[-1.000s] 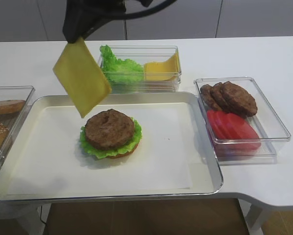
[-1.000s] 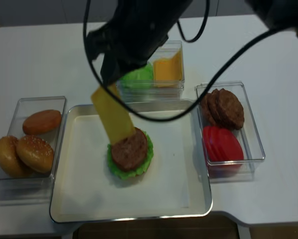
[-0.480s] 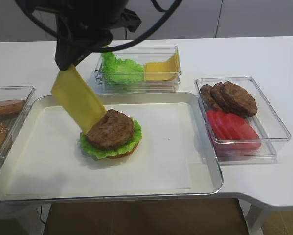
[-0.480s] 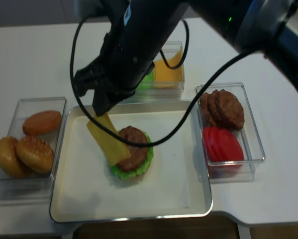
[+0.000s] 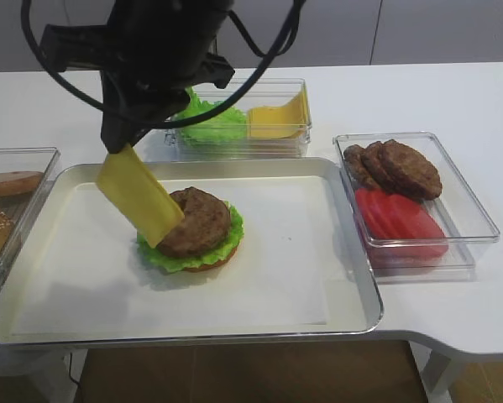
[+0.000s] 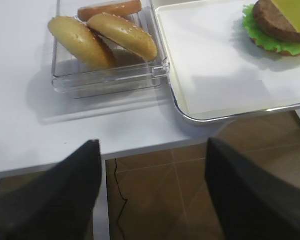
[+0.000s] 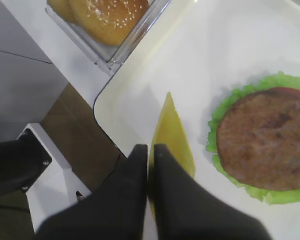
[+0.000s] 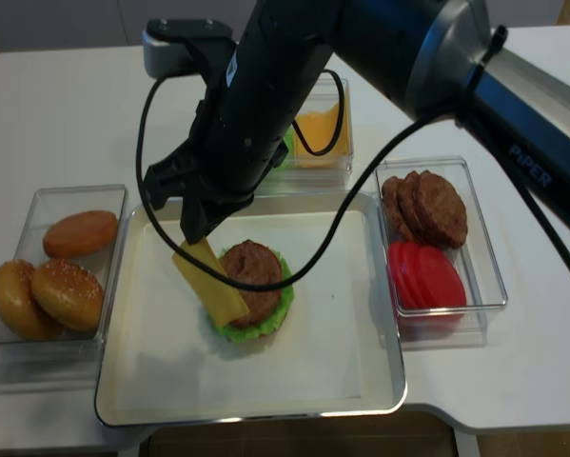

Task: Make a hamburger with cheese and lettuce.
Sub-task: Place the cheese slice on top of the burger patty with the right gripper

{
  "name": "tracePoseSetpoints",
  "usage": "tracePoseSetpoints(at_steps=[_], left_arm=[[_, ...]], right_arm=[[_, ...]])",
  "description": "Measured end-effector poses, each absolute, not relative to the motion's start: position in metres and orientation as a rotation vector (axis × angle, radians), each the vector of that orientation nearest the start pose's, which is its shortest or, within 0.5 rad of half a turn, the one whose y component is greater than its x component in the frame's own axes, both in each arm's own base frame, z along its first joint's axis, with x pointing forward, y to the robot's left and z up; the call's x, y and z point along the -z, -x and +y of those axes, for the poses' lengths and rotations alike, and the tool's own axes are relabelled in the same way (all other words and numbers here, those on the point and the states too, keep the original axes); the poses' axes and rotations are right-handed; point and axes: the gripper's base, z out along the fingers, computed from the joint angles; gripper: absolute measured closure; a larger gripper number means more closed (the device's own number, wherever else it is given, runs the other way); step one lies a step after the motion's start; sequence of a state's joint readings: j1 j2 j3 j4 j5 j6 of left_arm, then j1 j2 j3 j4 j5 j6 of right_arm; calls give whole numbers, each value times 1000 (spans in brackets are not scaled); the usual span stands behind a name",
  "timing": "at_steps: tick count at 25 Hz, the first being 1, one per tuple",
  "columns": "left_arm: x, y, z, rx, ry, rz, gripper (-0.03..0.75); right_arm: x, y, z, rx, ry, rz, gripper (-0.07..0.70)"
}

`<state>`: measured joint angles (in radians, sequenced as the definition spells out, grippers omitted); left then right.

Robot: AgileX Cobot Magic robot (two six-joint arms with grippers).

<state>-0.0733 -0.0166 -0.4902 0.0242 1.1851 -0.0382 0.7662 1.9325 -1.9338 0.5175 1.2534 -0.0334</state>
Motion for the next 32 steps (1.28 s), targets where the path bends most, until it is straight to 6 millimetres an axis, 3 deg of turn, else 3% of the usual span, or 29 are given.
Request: tracePoseSetpoints(at_steps=[17,32], left_arm=[[-265,12,3,35,-35,2162,232],[-265,12,3,35,-35,2162,232]], right_arm=[[-328,-284,328,-868,997,2616,584],[-327,-298,316,-815,947,2623,584]])
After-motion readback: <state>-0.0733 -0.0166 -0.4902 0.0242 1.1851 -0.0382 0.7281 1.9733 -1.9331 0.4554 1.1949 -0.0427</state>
